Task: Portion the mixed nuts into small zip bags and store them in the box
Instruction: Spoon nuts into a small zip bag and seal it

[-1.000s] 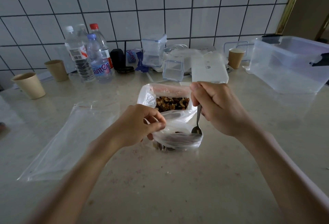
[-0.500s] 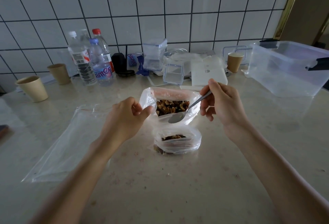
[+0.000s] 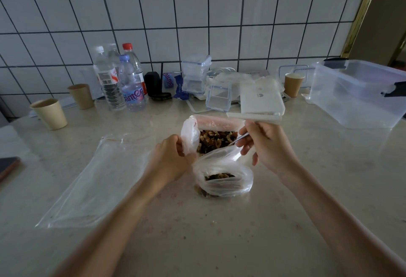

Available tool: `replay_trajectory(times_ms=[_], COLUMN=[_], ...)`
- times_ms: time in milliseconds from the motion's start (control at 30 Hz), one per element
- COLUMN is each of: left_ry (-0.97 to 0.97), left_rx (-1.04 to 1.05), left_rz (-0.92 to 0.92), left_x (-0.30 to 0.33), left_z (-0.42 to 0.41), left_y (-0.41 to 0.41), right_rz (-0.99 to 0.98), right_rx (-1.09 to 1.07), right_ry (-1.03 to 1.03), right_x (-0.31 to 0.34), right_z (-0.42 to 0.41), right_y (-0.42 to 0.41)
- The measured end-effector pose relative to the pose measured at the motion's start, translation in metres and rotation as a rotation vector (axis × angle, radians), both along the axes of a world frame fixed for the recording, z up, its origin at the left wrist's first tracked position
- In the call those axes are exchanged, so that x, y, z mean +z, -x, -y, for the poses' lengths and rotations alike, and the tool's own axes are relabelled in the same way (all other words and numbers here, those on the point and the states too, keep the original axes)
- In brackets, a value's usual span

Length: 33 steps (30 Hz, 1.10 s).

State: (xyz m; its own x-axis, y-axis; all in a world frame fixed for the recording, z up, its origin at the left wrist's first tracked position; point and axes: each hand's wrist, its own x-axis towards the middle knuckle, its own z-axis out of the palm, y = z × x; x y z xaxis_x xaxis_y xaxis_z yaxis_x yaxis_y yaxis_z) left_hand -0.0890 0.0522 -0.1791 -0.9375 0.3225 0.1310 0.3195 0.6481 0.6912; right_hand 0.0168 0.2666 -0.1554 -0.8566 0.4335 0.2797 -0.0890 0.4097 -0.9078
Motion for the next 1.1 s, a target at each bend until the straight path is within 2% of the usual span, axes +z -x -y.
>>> replay_trajectory(times_ms=[100,400,800,1000,1100], left_ry=[-0.016,-0.220,-0.557,-0.528,-0.387], left_rx=[-0.012,-0.032,-0.066,-0.061,-0.052], left_rz=[0.009,0.088,0.374,0.344,0.246], left_x=[-0.001,0.000,0.012,0.014,0.013], left_z=[-0.001,-0.005,-0.004,0.000,0.004], left_y=[0.000,-0.004,-0.009,-0.005,-0.002], right_rz=[0.042,0.144,0.209,0.129,0.090], right_rx=[0.049,0.088,0.043,0.006,-0.017], right_ry=[0.079,0.275,0.560,0.599,0.584], right_x=[-0.002,-0.006,-0.010,-0.003,0.002], right_z=[0.007,0.008,-0.006,-0.012,-0.013], right_y=[0.002,0.002,0.005,0.001,-0.001])
